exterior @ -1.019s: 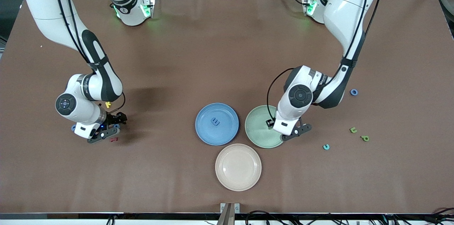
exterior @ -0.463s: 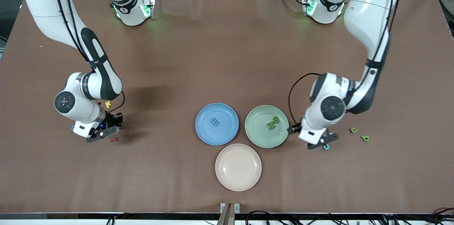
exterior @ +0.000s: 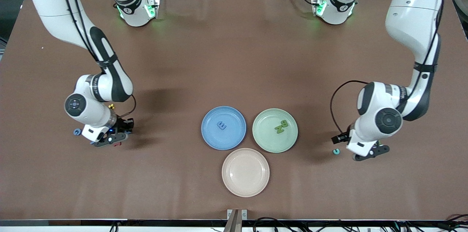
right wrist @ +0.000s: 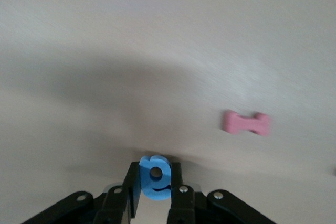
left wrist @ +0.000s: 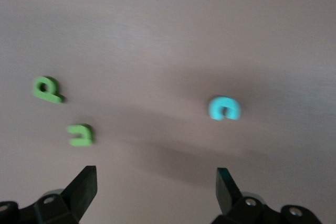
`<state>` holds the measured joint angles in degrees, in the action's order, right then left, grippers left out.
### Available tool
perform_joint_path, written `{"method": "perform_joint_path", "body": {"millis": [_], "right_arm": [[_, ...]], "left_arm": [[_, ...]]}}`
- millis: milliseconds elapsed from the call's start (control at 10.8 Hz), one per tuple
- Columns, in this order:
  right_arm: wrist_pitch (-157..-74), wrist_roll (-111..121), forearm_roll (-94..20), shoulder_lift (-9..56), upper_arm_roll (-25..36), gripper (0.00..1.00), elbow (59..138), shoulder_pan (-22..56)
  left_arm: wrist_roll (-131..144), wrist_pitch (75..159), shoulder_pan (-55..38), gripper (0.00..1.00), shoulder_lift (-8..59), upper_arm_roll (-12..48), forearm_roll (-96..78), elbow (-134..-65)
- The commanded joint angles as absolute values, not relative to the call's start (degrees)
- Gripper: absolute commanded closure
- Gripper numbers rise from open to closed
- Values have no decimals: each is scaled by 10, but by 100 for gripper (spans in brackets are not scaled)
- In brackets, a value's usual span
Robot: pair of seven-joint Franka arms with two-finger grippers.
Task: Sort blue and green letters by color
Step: 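Drop the e on the blue plate while the left gripper reaches the u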
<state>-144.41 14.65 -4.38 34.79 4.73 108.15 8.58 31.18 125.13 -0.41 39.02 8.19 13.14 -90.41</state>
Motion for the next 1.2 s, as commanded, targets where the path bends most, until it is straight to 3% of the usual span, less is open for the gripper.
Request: {"method": "perform_joint_path", "body": {"millis": [0, 648, 1019, 1111], "right_arm": [[-1329, 55, -76, 338, 26, 100, 1010, 105], [-1309, -272, -108, 355, 23, 100, 947, 247], [-1290, -497, -152, 391, 23, 100, 870, 314], [-1295, -556, -152, 395, 23, 91, 861, 328]], "left_arm": [[219, 1256, 92, 0, 385, 126, 188, -936], [194, 1373, 141, 0, 384, 140, 184, -1004], [188, 1418, 153, 0, 392, 140, 183, -1025], [188, 1419, 156, 0, 393, 140, 182, -1026]]}}
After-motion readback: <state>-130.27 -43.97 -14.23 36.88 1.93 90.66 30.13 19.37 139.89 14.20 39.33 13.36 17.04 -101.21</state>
